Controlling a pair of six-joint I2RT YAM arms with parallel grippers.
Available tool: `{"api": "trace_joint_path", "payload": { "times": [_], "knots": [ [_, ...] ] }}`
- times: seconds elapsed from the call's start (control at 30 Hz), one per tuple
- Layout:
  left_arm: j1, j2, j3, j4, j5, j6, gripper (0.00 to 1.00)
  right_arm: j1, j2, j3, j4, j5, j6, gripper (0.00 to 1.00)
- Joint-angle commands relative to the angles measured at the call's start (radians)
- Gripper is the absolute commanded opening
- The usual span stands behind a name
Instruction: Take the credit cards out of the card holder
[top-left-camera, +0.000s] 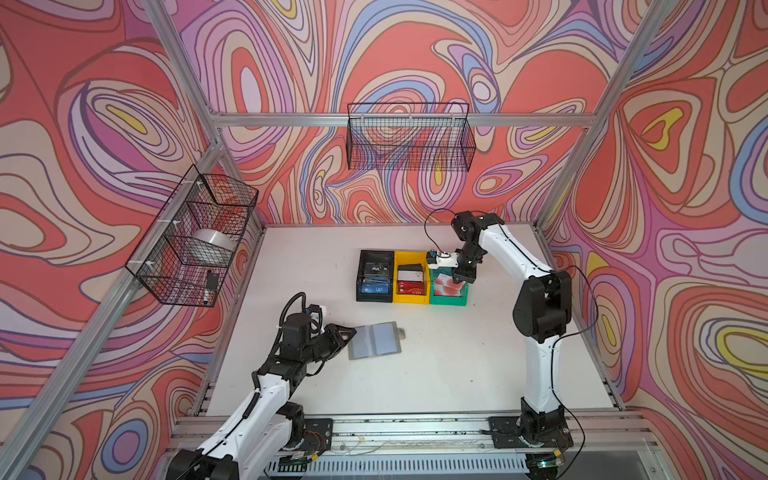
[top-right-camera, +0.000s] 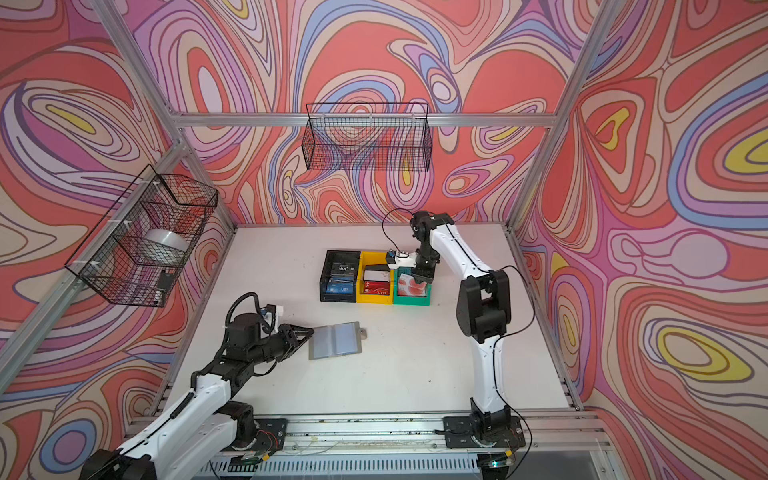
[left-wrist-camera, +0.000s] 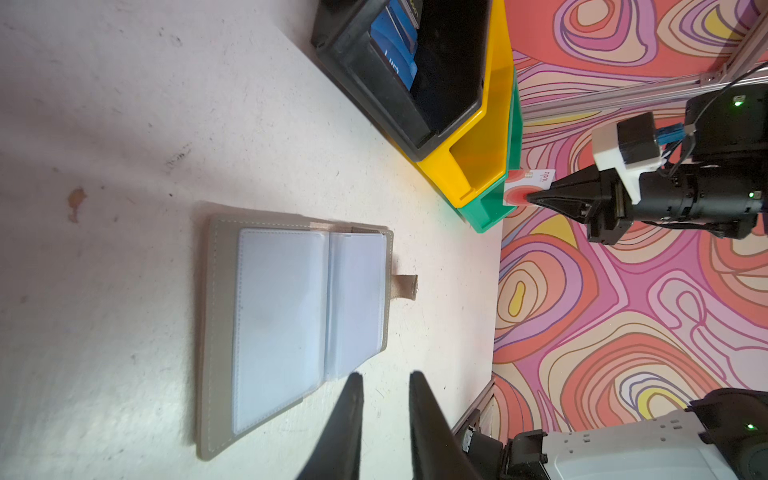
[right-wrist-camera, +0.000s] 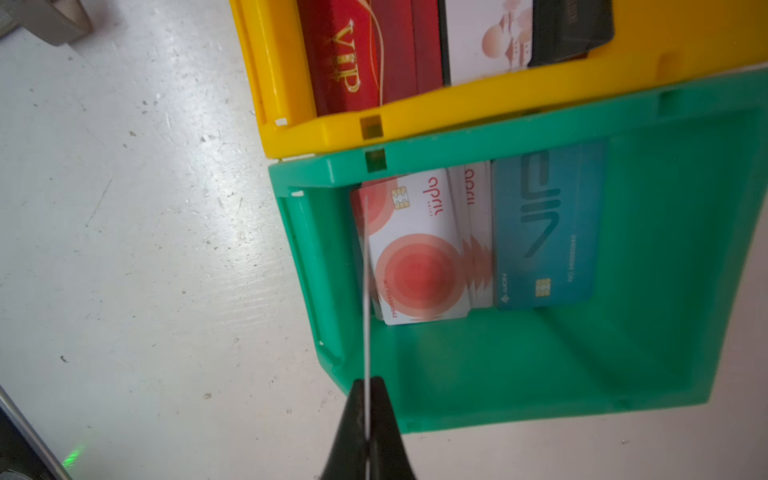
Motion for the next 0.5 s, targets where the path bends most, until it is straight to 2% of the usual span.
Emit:
{"api": "trace_joint_path", "payload": {
  "times": [0.0,0.47],
  "knots": [
    [-0.002,0.003,0.023,-0.011,-0.012,0.014,0.24,0.000,0.038,-0.033,0.007,-0.019,0.006,0.00],
    [-0.002,0.020,0.020,-0.004,-0.012,0.018,0.24,0.024,0.071,-0.047,0.028,0.004,0.018,0.01]
  ]
}}
